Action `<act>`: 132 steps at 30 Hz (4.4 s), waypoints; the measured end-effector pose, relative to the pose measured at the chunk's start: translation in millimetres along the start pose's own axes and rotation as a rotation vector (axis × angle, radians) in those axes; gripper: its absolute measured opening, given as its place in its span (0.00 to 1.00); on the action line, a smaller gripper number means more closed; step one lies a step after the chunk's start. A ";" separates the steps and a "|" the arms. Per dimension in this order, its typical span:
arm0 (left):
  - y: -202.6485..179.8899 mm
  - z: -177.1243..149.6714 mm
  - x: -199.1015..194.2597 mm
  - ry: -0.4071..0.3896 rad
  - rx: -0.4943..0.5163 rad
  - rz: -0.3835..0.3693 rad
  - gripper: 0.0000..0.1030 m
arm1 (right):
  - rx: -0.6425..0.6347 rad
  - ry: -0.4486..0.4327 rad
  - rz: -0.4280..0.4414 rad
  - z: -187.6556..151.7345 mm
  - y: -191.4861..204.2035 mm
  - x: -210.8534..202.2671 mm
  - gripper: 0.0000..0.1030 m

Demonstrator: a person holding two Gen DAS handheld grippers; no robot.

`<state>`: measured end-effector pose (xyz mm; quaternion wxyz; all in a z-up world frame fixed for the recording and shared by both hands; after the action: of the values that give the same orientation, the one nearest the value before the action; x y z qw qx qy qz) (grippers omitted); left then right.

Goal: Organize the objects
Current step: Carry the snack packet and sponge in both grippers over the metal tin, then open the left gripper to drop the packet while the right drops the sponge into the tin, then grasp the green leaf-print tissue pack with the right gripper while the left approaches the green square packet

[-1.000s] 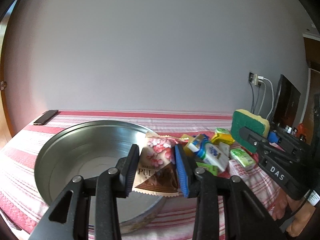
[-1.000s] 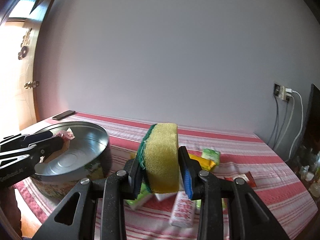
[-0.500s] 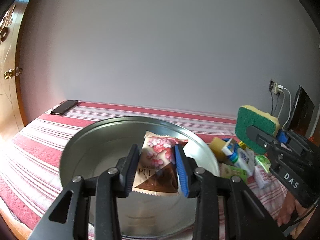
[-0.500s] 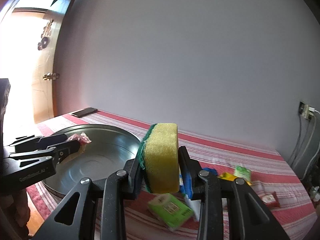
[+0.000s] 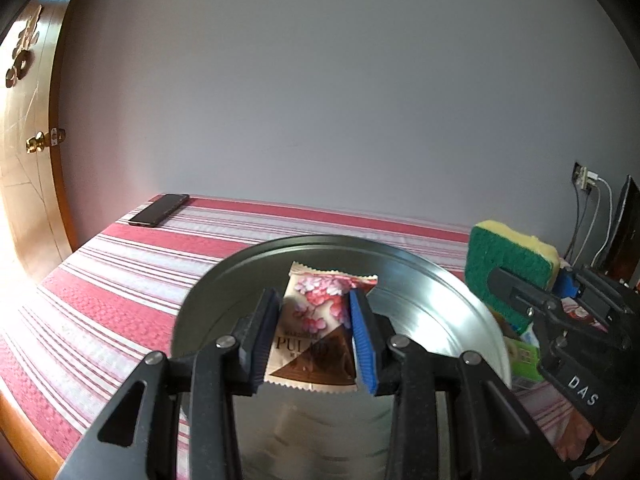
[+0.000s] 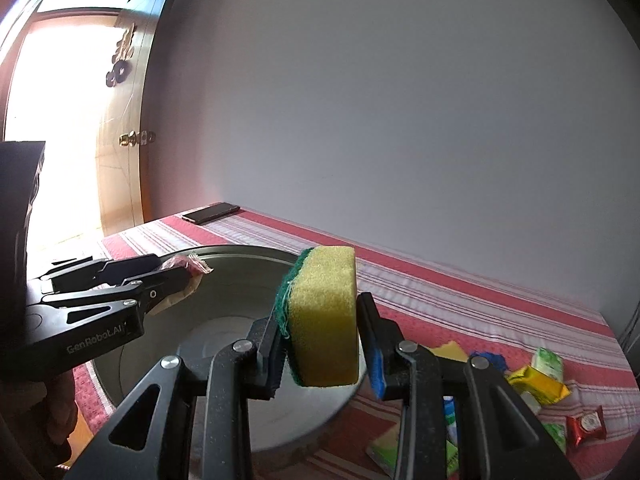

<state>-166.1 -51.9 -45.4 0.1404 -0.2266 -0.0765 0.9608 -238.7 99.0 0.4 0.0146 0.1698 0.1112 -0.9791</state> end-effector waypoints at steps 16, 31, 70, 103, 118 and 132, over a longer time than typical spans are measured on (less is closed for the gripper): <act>37.2 13.0 23.1 0.082 0.004 0.111 0.34 | 0.003 0.096 0.057 -2.9 22.6 37.7 0.35; 46.7 10.2 39.2 0.110 -0.057 0.234 0.34 | 0.007 0.148 0.074 -7.9 24.6 49.8 0.35; -64.3 13.9 47.7 -0.032 0.114 0.171 0.98 | 0.347 0.225 -0.484 -105.9 -221.7 -42.9 0.73; -200.8 -68.5 160.3 0.411 0.373 -0.310 0.82 | 0.295 0.441 -0.325 -137.6 -226.4 -16.7 0.73; -190.6 -68.0 157.8 0.411 0.341 -0.300 0.75 | 0.260 0.455 -0.330 -137.7 -223.1 -15.3 0.56; -190.8 -67.4 155.2 0.374 0.353 -0.254 0.61 | 0.270 0.414 -0.335 -133.8 -222.1 -22.3 0.55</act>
<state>-223.7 181.9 -129.1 0.3085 -0.3606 0.0915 0.8755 -188.5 345.1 -67.6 -0.1928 0.3457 0.0068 -0.9183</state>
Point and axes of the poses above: each gripper's, at about its wrist camera, not at the fingertips, and x roughly the way its jaws point, y to its left, z to its top, the point moved 5 cm from there along x, roughly the way its jaws point, and after that the axes turned 13 degrees about -z, right-handed, at the moved point
